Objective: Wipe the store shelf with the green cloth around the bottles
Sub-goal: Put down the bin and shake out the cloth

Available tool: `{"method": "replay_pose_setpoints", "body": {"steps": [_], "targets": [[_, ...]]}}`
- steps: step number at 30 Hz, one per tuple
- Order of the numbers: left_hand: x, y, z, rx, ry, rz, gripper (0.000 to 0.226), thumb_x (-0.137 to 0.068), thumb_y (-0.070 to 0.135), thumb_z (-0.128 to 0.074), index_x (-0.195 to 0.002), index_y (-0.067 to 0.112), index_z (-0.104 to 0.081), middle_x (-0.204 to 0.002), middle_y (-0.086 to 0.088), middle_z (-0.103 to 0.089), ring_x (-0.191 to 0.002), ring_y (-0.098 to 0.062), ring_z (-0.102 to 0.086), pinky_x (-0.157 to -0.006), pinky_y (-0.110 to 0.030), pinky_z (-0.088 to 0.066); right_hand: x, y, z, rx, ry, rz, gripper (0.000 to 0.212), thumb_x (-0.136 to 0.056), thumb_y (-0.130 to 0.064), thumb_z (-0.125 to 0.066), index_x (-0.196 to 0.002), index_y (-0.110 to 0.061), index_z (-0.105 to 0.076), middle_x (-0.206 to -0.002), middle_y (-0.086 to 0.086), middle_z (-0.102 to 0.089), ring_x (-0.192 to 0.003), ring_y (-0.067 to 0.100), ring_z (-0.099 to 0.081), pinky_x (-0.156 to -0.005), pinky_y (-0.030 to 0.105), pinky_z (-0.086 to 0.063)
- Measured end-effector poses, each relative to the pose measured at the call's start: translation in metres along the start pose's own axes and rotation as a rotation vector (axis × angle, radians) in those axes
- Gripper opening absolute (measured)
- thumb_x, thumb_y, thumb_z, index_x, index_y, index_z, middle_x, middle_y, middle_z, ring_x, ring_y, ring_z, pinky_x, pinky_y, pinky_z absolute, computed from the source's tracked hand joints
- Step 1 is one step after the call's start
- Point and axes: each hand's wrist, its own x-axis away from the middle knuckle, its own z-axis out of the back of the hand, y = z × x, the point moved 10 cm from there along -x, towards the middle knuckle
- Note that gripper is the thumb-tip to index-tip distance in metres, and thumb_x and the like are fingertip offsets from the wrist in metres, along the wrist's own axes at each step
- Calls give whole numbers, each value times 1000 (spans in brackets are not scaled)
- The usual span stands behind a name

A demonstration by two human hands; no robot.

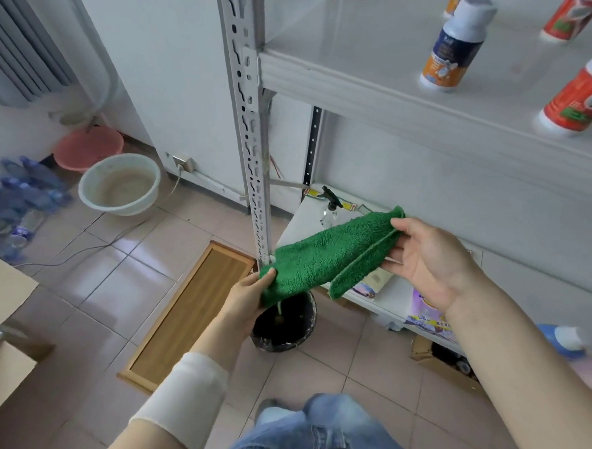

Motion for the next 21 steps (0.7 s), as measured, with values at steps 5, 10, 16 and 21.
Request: {"method": "replay_pose_setpoints", "body": {"steps": [5, 10, 16, 21], "targets": [[22, 62, 28, -418, 333, -330, 14, -86, 33, -59, -91, 21, -66, -81, 4, -64, -78, -11, -59, -72, -26, -47, -2, 9, 29, 101, 154, 57, 21, -93, -26, -49, -85, -13, -64, -86, 4, -70, -77, 15, -67, -73, 31, -53], [34, 94, 8, -151, 131, -399, 6, -90, 19, -56, -87, 15, -60, -85, -3, -65, -79, -14, -62, -67, -25, -51, -1, 4, 46, 296, 202, 81, 25, -95, -18, -41, -80, -15, -60, -89, 9, -63, -76, 21, -61, -79, 36, -51], [30, 75, -3, -381, -25, -91, 34, -81, 39, -59, -100, 11, -61, -102, -10, -65, -93, -19, -64, -71, -29, -57, 0, -16, 39, 274, 105, 172, 27, -95, -14, -38, -81, -14, -62, -78, 7, -63, -71, 19, -61, -75, 33, -50], [30, 48, -3, -617, 1, -20, 18, -92, 28, -51, -92, 13, -61, -98, -7, -63, -88, -16, -62, -66, -25, -53, 0, -28, 26, 258, 19, 223, 31, -95, -14, -38, -74, -15, -61, -65, 0, -62, -59, 12, -57, -60, 25, -49]]}}
